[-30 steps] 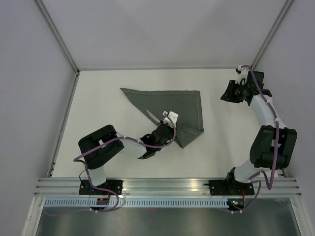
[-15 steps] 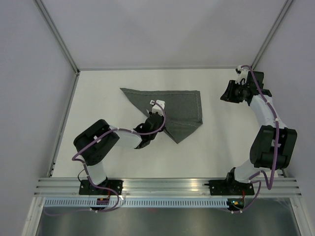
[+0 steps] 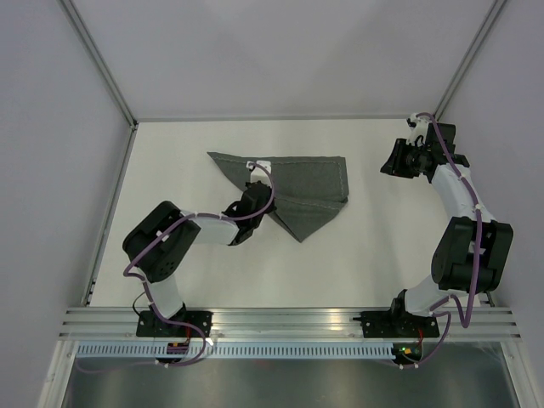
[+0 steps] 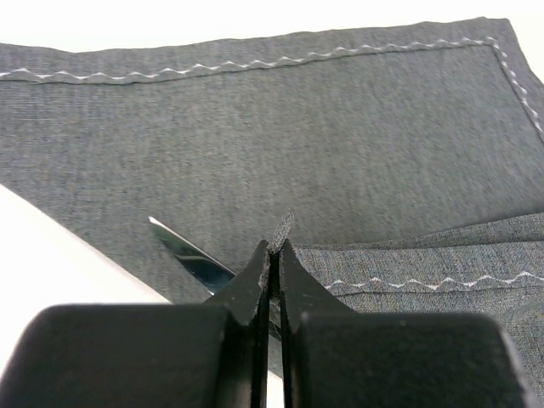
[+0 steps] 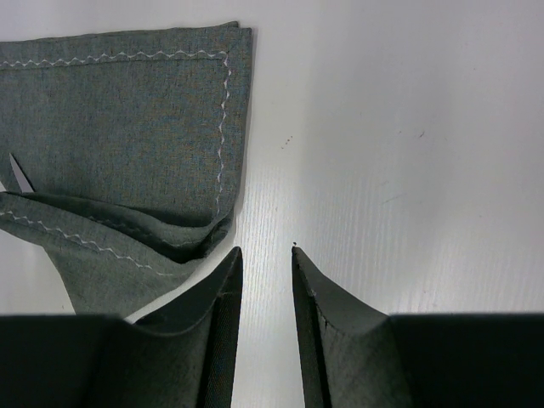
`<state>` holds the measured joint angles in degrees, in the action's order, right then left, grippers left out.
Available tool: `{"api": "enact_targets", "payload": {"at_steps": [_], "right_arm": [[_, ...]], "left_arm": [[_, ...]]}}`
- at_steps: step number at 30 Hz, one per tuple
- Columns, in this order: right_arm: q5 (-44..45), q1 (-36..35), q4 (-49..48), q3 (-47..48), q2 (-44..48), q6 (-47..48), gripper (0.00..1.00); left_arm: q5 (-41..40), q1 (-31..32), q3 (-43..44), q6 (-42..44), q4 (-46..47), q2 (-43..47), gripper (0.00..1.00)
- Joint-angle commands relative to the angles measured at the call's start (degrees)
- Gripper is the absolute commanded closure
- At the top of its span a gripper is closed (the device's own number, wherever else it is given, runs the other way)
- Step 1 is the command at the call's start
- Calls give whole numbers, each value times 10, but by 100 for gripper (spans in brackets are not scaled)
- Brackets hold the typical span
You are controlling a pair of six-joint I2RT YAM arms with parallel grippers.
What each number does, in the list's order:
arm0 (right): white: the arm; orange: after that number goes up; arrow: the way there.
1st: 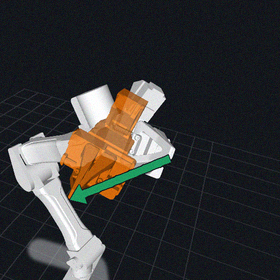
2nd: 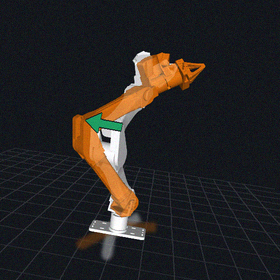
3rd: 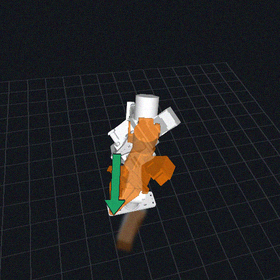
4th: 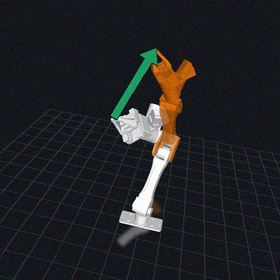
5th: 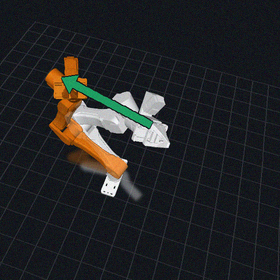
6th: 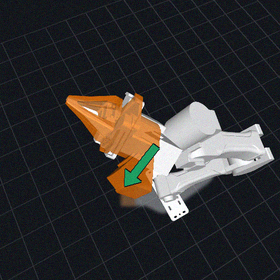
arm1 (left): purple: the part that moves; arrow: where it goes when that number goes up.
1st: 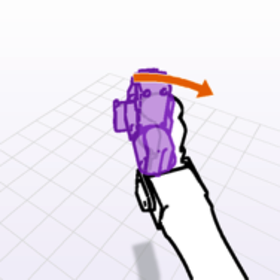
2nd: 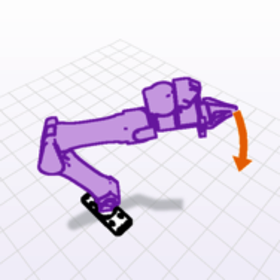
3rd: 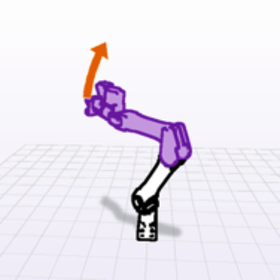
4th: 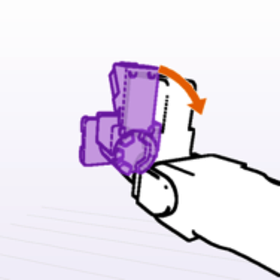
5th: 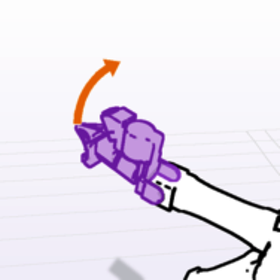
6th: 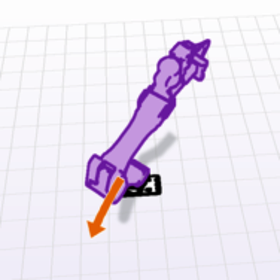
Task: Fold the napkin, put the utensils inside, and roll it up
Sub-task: Fold the napkin
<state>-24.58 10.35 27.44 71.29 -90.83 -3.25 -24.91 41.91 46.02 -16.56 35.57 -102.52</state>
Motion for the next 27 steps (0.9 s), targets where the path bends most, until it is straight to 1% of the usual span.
{"api": "enact_targets", "payload": {"at_steps": [1, 14, 20, 27], "right_arm": [[-2, -3, -6, 0, 2, -4, 64], [1, -3, -5, -1, -1, -3, 65], [3, -4, -5, -1, -4, -2, 65], [4, -6, -5, 0, -5, -3, 64]], "left_arm": [[12, -11, 18, -23, -1, 20, 98], [21, -48, 20, -36, -6, 15, 98], [21, -54, 25, -40, -15, 9, 98], [21, -61, 47, -62, -52, 0, 98]]}}
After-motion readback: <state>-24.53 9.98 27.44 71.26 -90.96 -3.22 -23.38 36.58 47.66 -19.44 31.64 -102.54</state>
